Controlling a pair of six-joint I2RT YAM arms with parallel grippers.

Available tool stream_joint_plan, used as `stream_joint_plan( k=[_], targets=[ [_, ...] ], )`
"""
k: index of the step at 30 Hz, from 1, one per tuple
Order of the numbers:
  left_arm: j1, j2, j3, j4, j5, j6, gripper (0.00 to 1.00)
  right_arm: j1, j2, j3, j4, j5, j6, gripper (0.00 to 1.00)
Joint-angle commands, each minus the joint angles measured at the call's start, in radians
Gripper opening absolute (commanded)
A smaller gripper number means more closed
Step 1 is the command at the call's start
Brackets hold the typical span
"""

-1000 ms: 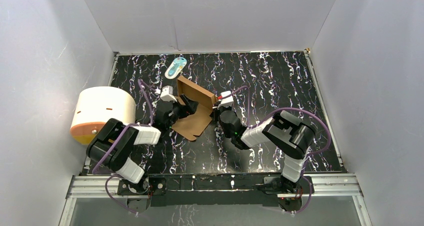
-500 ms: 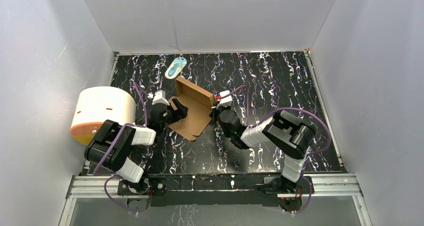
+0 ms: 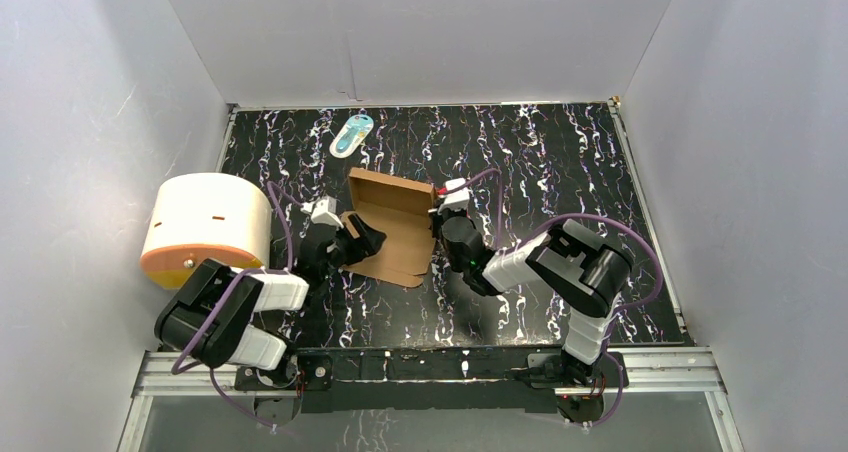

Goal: Fold the paper box

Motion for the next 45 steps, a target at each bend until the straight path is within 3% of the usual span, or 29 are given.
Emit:
stream_joint_plan(
  k=[1,10,17,22,28,32,39,45],
  targets=[
    [-0.12,-0.044,-0.048,-0.09,0.025,-0.064,0.7,-0.013,-0.04,0.014,0.001,0.04,0.025,0.06],
    [-0.283,-0.071,-0.061,-0.078,-0.043,-0.144,0.69,-0.032,-0.031,-0.027,0.056,-0.008,0.004,0.06],
    [-0.307,-0.132,-0.041,-0.115,-0.011,-0.145,0.7,-0.034,0.005,-0.098,0.169,-0.05,-0.029,0.05],
    [-0.307,-0.311,0.005,-0.308,0.005,-0.093,0.75,-0.034,0.02,-0.138,0.24,-0.064,-0.044,0.05],
    [-0.306,-0.479,0.203,-0.632,-0.02,0.065,0.81,-0.034,0.029,-0.146,0.253,-0.095,-0.056,0.04],
    [-0.303,-0.518,0.328,-0.768,-0.129,0.137,0.82,-0.034,0.025,-0.158,0.274,-0.129,-0.075,0.04],
    [-0.284,-0.411,0.544,-0.898,-0.233,0.323,0.9,-0.034,0.002,-0.179,0.29,-0.224,-0.12,0.04],
    [-0.192,-0.201,0.676,-0.921,-0.084,0.378,0.91,-0.034,-0.01,-0.183,0.294,-0.311,-0.157,0.03]
  ],
)
